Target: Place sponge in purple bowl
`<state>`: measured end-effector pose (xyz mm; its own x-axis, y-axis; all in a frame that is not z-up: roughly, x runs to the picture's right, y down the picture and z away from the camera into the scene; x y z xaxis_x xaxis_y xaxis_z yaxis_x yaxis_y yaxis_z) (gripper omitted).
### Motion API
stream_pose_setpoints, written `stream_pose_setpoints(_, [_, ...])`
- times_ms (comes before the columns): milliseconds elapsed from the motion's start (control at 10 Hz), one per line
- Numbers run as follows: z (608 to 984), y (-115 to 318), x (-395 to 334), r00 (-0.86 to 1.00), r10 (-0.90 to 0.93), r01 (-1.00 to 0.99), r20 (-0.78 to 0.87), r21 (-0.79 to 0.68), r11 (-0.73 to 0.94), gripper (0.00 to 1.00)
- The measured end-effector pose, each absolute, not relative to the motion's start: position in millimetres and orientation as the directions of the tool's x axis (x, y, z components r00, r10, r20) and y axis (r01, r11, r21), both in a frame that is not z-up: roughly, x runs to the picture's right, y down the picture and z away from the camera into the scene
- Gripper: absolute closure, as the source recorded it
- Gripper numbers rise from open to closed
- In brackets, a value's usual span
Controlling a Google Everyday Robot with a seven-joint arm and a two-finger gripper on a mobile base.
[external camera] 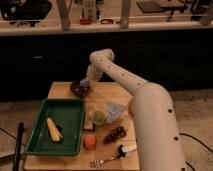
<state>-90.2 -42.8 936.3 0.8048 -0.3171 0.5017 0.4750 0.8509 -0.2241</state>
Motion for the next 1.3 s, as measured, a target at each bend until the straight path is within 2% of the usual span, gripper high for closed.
stream_pose_setpoints(1300, [914, -42, -137, 0.673, -0.462, 0.642, 0.578, -0.146, 0.753, 0.96])
